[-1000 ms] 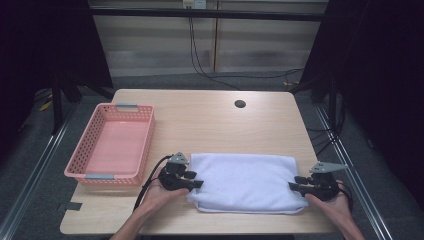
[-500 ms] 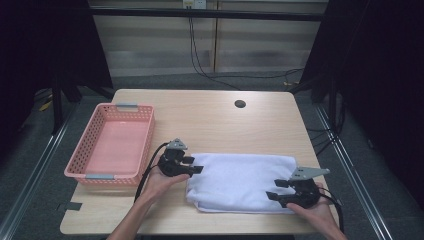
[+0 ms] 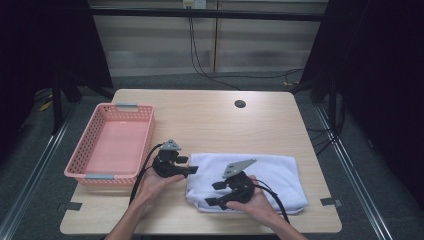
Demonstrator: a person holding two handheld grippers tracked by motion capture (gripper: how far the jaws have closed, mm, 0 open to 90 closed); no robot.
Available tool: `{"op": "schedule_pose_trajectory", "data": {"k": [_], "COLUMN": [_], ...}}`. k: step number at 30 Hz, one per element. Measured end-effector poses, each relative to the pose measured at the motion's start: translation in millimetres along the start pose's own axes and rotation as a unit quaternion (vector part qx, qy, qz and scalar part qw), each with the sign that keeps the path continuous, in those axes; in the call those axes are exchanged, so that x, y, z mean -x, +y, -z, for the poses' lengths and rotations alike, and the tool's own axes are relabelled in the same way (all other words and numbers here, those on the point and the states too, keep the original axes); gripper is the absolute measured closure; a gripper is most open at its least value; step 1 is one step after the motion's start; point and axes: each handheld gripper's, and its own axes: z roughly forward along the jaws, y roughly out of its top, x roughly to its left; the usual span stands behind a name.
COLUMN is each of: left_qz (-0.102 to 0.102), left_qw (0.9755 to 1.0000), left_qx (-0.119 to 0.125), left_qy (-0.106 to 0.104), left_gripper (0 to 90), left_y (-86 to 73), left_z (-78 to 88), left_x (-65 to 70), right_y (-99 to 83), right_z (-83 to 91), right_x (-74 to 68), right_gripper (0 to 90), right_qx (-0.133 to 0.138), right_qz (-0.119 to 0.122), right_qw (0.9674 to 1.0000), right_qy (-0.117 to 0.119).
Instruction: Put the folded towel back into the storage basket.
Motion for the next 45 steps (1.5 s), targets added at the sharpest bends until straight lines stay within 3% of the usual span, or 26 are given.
{"op": "schedule_pose_trajectory", "data": {"k": [6, 12, 16, 20, 23, 26, 31, 33, 37, 41, 45], "left_qz": [0.010, 0.009, 0.017, 0.029, 0.035, 0.041, 0.045, 0.048, 0.053, 0.045, 0.047], "left_qw": [1.0000, 1.0000, 0.9998, 0.9994, 0.9991, 0.9987, 0.9987, 0.9984, 0.9983, 0.9987, 0.9987], "left_qx": [0.000, 0.002, 0.005, 0.012, 0.019, 0.024, 0.018, 0.020, 0.010, 0.003, -0.003], "left_qy": [0.001, 0.005, 0.005, 0.014, 0.017, 0.017, 0.017, 0.022, 0.022, 0.022, 0.022], "left_gripper": [36.3, 35.5, 35.2, 35.2, 35.1, 35.1, 34.2, 34.2, 33.9, 33.4, 33.0], "left_y": [-3.9, -3.9, -3.8, -2.7, -1.2, -0.5, 3.7, 6.1, 9.2, 11.7, 10.3], "left_z": [2.2, 3.8, 4.3, 3.8, 2.9, 1.4, -2.7, -5.9, -17.2, -24.4, -27.5], "left_x": [-3.7, -4.7, -8.8, -12.1, -14.3, -16.4, -21.1, -23.5, -29.5, -29.9, -31.5], "right_y": [19.4, 22.6, 21.7, 20.7, 18.6, 16.5, 15.7, 15.5, 15.7, 16.5, 14.4], "right_z": [-37.0, -59.8, -61.9, -64.3, -66.0, -66.6, -66.4, -65.7, -64.1, -59.8, -54.5], "right_x": [-6.0, -4.9, -6.3, -14.2, -20.6, -24.0, -24.6, -24.0, -20.5, -11.4, -9.4], "right_gripper": [40.3, 45.3, 48.9, 48.9, 49.6, 55.8, 60.6, 68.9, 71.6, 75.0, 76.1], "right_qx": [-0.007, -0.028, -0.037, -0.044, -0.045, -0.044, -0.038, -0.037, -0.031, -0.021, -0.027], "right_qz": [0.021, 0.041, 0.056, 0.088, 0.118, 0.143, 0.141, 0.137, 0.109, 0.060, 0.052], "right_qw": [0.9995, 0.9988, 0.9976, 0.9943, 0.9900, 0.9849, 0.9845, 0.9839, 0.9884, 0.9954, 0.9963], "right_qy": [0.020, -0.003, -0.015, -0.042, -0.064, -0.086, -0.096, -0.109, -0.102, -0.072, -0.062]}}
